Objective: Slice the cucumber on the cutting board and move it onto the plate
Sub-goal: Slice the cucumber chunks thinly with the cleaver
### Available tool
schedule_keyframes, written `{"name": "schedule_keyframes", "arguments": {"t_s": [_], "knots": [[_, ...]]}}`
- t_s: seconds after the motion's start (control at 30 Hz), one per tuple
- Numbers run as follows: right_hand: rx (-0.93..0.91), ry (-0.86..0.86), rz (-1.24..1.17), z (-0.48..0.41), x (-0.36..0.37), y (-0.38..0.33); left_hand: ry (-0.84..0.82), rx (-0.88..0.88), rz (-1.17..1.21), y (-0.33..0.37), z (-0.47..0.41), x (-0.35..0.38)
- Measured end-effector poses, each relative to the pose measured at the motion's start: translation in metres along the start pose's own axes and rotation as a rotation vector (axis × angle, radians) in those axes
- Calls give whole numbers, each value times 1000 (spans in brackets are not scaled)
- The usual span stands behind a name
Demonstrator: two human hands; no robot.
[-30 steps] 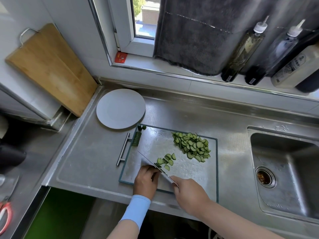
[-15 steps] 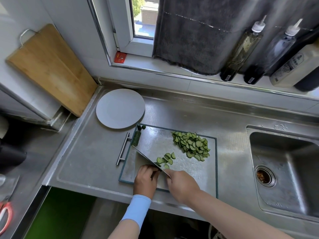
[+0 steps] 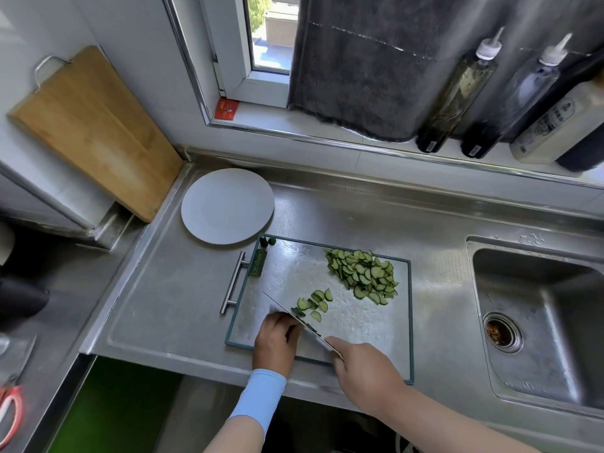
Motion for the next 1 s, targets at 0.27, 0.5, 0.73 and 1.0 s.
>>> {"name": "schedule_keyframes", "arguments": {"t_s": [0.27,0.5,0.73,1.0], "knots": [[36,-19,-13,-16,3,-10,0,-24,10,1,-1,-2],[34,-15,-8,-37,10,-28,1,15,23,2,3,-3],[22,-11,4,-35,9,-25,10,24,40,5,3,-5],[13,16,-16,-11,4,-15,12,25,8,4,1,-6]]}}
Point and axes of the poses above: each hand's wrist, its own z-axis away from the middle knuckle, its own x-axis out of the palm, y = z × x, the point moved 3 cm from there along -z, towards the middle knuckle, and after that the axes turned 6 degrees about y, right-handed, at the moved point
